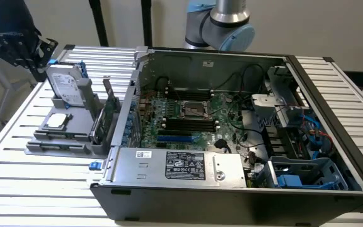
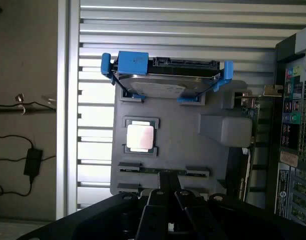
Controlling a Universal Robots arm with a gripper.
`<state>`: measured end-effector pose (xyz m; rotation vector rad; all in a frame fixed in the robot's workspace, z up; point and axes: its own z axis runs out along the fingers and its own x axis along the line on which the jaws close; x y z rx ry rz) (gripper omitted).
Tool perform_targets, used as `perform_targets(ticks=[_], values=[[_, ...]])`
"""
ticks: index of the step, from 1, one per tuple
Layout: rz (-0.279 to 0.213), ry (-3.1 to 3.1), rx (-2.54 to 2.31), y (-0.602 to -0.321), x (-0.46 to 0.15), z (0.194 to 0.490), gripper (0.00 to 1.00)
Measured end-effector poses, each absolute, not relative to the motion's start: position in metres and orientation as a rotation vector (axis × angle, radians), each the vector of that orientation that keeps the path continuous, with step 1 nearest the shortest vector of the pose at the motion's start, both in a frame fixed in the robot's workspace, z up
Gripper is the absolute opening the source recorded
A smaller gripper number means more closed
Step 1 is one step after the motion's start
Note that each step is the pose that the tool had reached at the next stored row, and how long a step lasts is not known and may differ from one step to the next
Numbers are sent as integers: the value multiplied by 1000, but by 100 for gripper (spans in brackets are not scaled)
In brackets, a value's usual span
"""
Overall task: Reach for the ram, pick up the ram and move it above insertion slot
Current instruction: 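Reach for the ram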
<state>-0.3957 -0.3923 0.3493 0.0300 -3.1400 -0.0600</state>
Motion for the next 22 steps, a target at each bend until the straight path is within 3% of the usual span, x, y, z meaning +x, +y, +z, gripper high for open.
perform_targets(ticks=[22], values=[[-60, -3137, 30, -450, -374, 339, 11]])
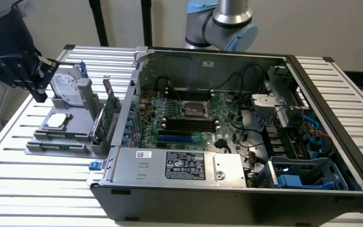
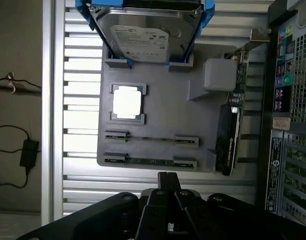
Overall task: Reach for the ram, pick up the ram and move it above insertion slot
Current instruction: 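Reach for the ram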
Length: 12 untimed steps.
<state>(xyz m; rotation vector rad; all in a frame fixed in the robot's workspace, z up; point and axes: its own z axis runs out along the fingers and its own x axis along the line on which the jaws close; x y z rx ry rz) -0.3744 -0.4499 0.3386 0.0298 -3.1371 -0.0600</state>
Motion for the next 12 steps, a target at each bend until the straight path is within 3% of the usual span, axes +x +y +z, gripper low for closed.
perform_targets(ticks=[12], values=[[-59, -3137, 30, -461, -373, 332, 11]])
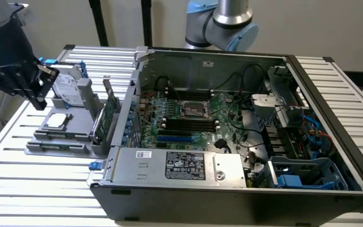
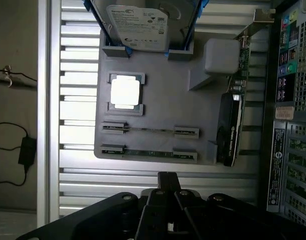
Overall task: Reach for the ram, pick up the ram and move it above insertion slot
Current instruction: 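Reach for the ram, then pick up the ram and move it above insertion slot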
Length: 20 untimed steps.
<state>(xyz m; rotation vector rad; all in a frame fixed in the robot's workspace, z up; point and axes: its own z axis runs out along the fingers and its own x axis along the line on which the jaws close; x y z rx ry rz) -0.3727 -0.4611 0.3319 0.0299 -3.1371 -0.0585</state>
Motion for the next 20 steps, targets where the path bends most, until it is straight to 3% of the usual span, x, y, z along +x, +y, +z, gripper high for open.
perform_targets(ticks=[20], values=[[-57, -3098, 459, -461, -373, 332, 11]])
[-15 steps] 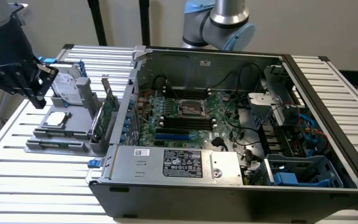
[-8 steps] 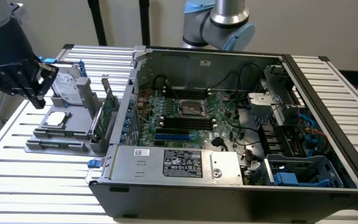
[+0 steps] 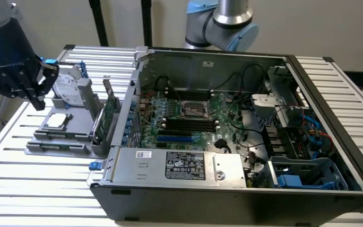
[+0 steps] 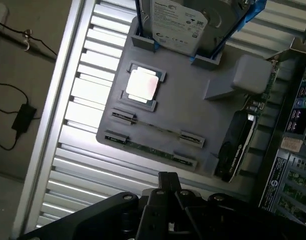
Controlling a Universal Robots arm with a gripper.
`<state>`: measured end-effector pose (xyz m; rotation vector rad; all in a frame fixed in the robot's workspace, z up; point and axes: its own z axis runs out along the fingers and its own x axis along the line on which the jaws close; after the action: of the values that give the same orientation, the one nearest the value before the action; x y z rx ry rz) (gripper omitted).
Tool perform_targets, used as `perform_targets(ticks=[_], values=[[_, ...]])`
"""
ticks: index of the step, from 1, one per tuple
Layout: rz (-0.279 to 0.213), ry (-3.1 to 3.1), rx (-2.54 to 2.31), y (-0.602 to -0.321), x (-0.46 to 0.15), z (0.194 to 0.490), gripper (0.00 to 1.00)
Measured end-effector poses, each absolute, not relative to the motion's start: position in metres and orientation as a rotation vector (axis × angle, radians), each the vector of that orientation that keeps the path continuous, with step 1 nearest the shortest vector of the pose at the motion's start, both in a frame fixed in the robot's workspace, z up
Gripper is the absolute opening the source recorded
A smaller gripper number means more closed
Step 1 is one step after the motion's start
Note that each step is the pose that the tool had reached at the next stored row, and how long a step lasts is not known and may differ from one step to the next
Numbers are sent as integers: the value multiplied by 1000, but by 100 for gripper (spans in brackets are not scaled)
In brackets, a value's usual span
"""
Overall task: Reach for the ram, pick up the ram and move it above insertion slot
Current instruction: 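Pick up the ram and move it above insertion slot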
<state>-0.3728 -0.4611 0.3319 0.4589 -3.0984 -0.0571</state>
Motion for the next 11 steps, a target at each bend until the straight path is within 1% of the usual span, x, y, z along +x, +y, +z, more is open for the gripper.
perform_targets(ticks=[11], values=[[-55, -3034, 765, -461, -373, 332, 11]])
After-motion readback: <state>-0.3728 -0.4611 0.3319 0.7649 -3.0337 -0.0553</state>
